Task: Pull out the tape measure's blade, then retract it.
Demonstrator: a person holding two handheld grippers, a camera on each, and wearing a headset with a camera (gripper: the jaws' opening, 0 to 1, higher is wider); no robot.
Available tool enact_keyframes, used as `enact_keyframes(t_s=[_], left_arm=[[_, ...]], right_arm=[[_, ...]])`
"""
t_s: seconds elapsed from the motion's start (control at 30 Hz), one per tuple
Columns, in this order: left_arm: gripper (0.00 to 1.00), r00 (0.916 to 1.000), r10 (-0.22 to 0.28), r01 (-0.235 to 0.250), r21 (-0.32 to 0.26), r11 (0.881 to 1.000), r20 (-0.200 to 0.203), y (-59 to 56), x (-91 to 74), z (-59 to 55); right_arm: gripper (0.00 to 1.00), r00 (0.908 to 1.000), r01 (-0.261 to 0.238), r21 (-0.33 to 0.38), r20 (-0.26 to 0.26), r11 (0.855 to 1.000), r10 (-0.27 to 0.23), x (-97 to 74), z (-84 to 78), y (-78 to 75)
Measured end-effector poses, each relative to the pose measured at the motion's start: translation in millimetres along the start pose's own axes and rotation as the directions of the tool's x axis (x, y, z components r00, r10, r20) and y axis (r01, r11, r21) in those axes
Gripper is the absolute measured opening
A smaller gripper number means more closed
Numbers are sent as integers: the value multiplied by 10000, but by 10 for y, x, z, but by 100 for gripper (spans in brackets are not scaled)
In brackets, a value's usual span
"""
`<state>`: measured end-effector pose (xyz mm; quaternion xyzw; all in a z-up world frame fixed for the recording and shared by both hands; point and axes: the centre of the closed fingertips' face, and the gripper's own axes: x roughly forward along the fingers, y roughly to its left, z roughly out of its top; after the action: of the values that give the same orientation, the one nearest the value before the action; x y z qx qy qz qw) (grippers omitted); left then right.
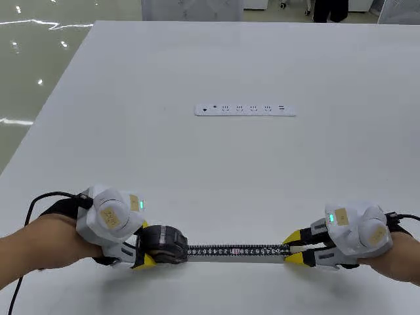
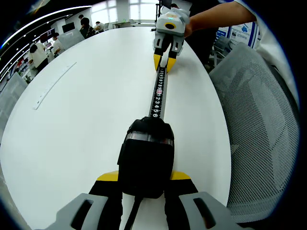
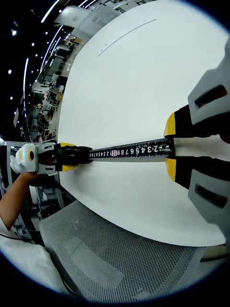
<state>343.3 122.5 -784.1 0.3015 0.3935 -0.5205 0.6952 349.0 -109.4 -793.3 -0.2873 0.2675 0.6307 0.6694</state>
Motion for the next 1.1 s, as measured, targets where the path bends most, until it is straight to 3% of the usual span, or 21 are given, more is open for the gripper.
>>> enact_keyframes(t_s=[0.67, 0.7, 1.1], left_arm=[[30, 10000, -16, 16, -16, 10000, 24, -4, 3, 8], [30, 10000, -22, 22, 5, 10000, 20, -8, 9, 12], [30, 10000, -27, 27, 60, 10000, -13, -9, 10, 9]], right_arm=[[9, 9997, 236, 129, -101, 9996, -235, -108, -94, 11], [9, 9993, 383, 375, -63, 9986, -381, -181, -168, 16], [9, 9977, 637, 505, -280, 9967, -624, -267, -299, 8]])
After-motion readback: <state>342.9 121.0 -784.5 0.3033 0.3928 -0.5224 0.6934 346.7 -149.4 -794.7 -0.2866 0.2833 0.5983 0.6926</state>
